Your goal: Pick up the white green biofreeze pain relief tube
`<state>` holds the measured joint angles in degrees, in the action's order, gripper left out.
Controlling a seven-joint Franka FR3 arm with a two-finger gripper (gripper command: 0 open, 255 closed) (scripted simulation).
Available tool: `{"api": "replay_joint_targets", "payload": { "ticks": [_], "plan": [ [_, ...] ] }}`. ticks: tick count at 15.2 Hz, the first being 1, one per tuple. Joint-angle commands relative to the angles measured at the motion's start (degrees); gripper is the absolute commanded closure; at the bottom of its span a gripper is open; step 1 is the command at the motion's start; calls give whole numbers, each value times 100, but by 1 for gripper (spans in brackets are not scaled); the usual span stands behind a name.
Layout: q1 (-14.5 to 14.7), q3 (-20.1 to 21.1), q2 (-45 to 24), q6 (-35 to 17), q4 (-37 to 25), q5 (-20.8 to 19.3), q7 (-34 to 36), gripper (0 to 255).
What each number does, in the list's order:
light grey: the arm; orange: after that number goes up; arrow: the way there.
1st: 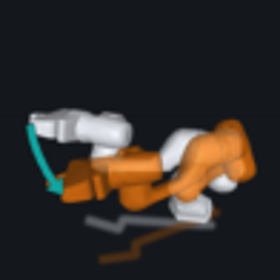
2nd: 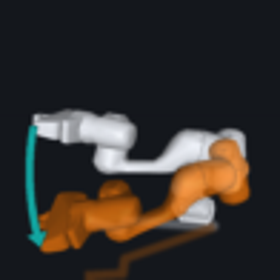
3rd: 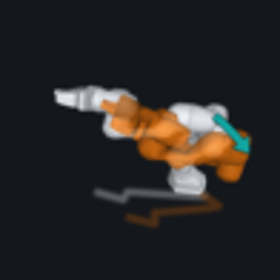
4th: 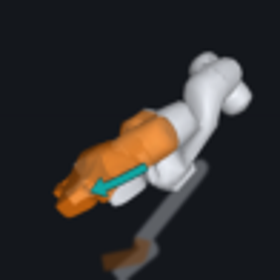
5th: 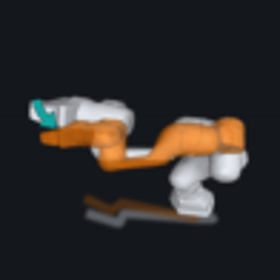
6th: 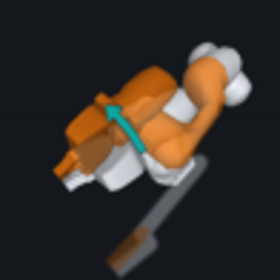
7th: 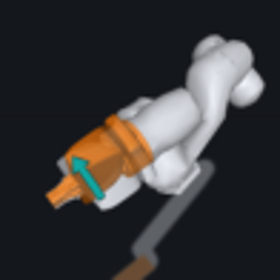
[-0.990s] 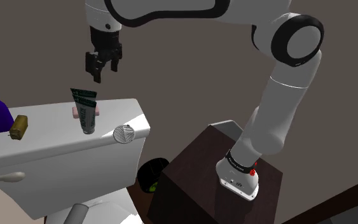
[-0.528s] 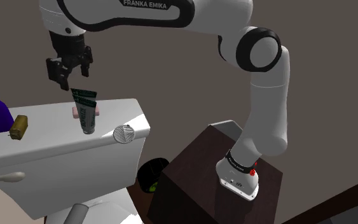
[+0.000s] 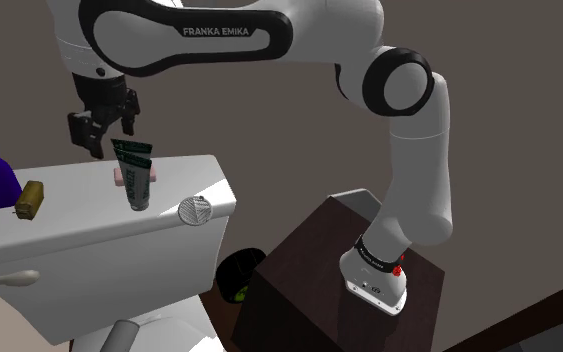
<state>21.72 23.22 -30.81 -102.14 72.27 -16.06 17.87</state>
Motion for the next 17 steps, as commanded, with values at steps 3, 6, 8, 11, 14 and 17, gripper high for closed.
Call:
{"api": "replay_joint_targets", "payload": {
  "ticks": [3,6,8,11,14,17],
  "plan": [
    [-20,-2,9,-114,123,-2,11,255],
    [-15,-1,9,-108,117,-2,15,255],
    [-16,-1,9,-107,116,-2,14,255],
    [-17,-1,11,-108,119,-2,14,255],
    [-1,4,19,30,-14,7,-5,255],
    [34,8,8,265,-267,12,-34,255]
  ]
}}
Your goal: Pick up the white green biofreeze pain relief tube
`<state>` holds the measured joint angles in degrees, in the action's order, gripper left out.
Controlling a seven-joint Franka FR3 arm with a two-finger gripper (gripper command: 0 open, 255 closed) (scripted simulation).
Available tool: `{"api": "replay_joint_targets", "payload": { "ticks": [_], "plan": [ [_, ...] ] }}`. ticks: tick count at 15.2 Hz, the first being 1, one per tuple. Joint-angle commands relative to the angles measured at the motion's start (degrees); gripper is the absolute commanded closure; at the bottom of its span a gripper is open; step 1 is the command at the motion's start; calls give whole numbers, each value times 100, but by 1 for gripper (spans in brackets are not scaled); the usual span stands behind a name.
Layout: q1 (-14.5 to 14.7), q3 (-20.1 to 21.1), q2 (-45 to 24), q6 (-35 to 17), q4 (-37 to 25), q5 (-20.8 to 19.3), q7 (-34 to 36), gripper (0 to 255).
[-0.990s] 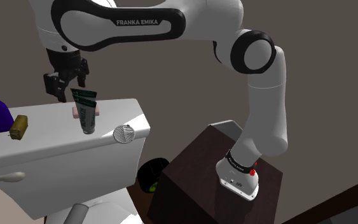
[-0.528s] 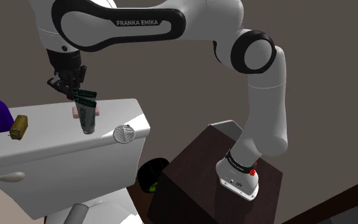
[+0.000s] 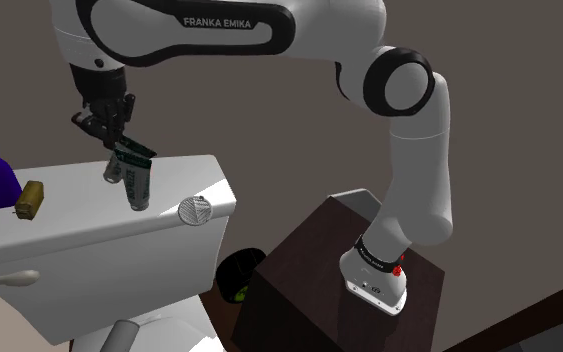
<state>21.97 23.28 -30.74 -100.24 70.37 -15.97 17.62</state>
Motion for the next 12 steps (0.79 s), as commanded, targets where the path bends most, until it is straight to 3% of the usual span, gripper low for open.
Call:
{"api": "replay_joint_targets", "payload": {
  "ticks": [1,12],
  "plan": [
    [23,3,-7,157,-166,4,-20,255],
    [209,-10,-196,980,-1196,-40,-115,255]
  ]
}}
